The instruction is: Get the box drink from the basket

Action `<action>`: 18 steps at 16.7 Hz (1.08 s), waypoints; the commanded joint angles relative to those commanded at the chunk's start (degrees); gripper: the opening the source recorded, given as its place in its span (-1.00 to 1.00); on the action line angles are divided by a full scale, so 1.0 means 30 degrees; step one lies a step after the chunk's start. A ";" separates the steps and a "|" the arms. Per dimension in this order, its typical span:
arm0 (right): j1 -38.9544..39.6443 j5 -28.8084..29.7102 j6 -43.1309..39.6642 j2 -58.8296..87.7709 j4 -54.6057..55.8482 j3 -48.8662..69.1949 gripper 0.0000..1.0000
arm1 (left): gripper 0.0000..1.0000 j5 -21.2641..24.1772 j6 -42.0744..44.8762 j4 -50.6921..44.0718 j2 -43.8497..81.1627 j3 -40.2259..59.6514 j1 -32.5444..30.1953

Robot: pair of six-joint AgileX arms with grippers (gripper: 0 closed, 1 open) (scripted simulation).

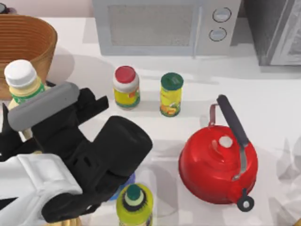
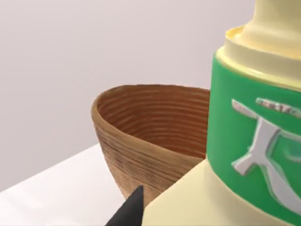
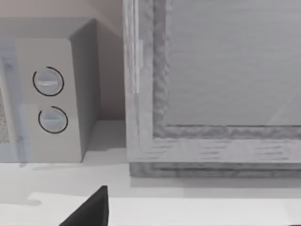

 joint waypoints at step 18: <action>0.0000 0.0000 0.0000 0.0000 0.0000 0.0000 1.00 | -1.00 0.1987 1.2390 1.7690 0.5863 -0.1642 0.3355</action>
